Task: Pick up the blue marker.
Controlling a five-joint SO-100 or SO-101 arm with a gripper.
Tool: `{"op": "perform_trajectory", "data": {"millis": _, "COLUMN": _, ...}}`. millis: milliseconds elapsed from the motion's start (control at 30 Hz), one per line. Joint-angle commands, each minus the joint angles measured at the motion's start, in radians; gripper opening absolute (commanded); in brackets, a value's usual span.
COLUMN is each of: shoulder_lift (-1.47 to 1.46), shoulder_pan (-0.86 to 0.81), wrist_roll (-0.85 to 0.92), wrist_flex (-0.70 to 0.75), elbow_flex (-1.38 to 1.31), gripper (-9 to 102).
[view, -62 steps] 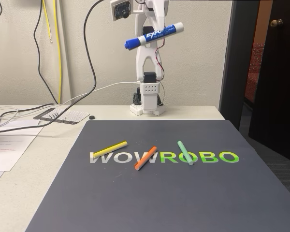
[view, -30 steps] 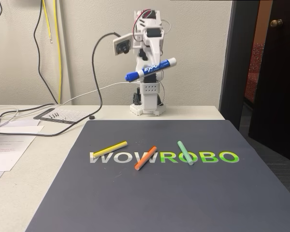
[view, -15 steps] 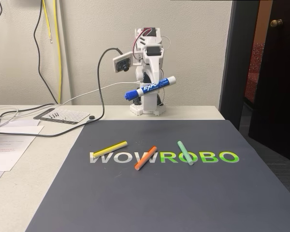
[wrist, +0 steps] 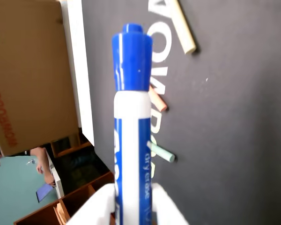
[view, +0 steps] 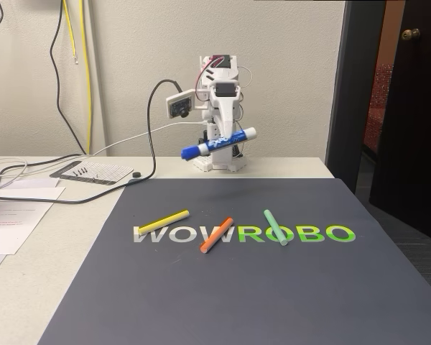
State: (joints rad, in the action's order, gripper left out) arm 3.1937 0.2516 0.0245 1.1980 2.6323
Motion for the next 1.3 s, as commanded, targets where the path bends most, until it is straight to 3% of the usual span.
{"op": "perform_trajectory", "data": {"millis": 0, "shoulder_lift": 0.032, "shoulder_pan": -0.011, "wrist_roll": 0.012, "wrist_flex": 0.003, "elbow_flex": 0.009, "gripper": 0}}
{"op": "perform_trajectory", "data": {"millis": 1267, "shoulder_lift": 0.114, "shoulder_pan": -0.031, "wrist_roll": -0.04, "wrist_flex": 0.002, "elbow_flex": 0.011, "gripper": 0}}
